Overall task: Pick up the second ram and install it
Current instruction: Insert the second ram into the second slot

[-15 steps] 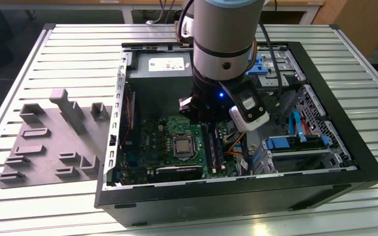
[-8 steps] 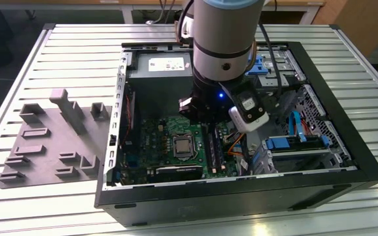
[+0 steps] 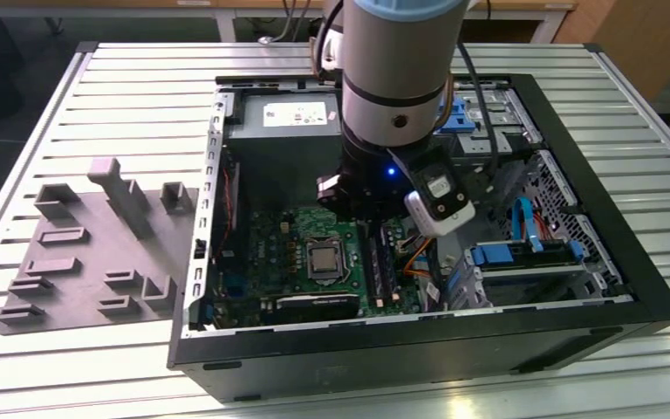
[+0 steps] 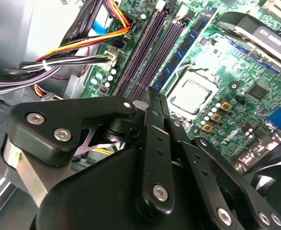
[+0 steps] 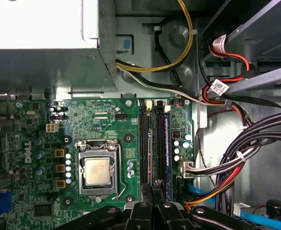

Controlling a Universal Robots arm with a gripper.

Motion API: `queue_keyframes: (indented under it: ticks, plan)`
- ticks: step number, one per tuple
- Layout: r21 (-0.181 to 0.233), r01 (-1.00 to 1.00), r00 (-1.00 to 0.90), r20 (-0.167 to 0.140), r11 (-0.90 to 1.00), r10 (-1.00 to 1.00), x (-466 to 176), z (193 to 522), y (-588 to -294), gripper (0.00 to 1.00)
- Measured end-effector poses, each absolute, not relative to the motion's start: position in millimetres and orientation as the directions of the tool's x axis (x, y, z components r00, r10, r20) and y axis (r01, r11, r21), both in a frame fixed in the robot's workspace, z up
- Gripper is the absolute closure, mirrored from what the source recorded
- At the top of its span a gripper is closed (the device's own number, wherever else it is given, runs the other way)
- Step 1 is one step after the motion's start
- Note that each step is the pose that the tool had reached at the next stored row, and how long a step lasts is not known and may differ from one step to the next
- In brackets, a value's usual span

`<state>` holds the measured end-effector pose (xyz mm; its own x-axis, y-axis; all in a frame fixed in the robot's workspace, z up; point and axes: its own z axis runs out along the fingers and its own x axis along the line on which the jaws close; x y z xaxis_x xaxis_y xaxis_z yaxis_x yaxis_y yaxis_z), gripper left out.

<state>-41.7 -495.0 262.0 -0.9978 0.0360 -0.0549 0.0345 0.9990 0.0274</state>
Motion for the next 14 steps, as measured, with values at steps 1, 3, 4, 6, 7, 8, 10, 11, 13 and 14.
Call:
queue_keyframes:
  ticks: [1, 3, 4, 6, 7, 8, 10, 11, 13, 14]
  plan:
    - [0.027, 0.035, -0.998, -0.055, 0.999, 0.036, -41.7, 261.7, -494.9, 0.89]
    - [0.028, 0.035, -0.998, -0.055, 0.999, 0.037, -41.7, 261.1, -494.9, 0.89]
    - [0.028, 0.036, -0.998, -0.055, 0.999, 0.037, -41.7, 260.8, -494.9, 0.89]
    - [0.028, 0.036, -0.998, -0.055, 0.999, 0.038, -41.7, 260.1, -494.8, 0.89]
    - [0.028, 0.037, -0.998, -0.055, 0.999, 0.038, -41.7, 259.8, -494.8, 0.89]
    - [0.027, 0.037, -0.998, -0.055, 0.999, 0.039, -41.7, 259.5, -494.8, 0.89]
    - [0.028, 0.038, -0.998, -0.055, 0.999, 0.039, -41.7, 258.9, -494.7, 0.89]
    - [0.028, 0.038, -0.998, -0.055, 0.999, 0.04, -41.7, 258.6, -494.7, 0.89]
    - [0.028, 0.039, -0.998, -0.055, 0.999, 0.04, -41.7, 258.0, -494.7, 0.89]
    - [0.028, 0.039, -0.998, -0.055, 0.999, 0.04, -41.7, 257.7, -494.6, 0.89]
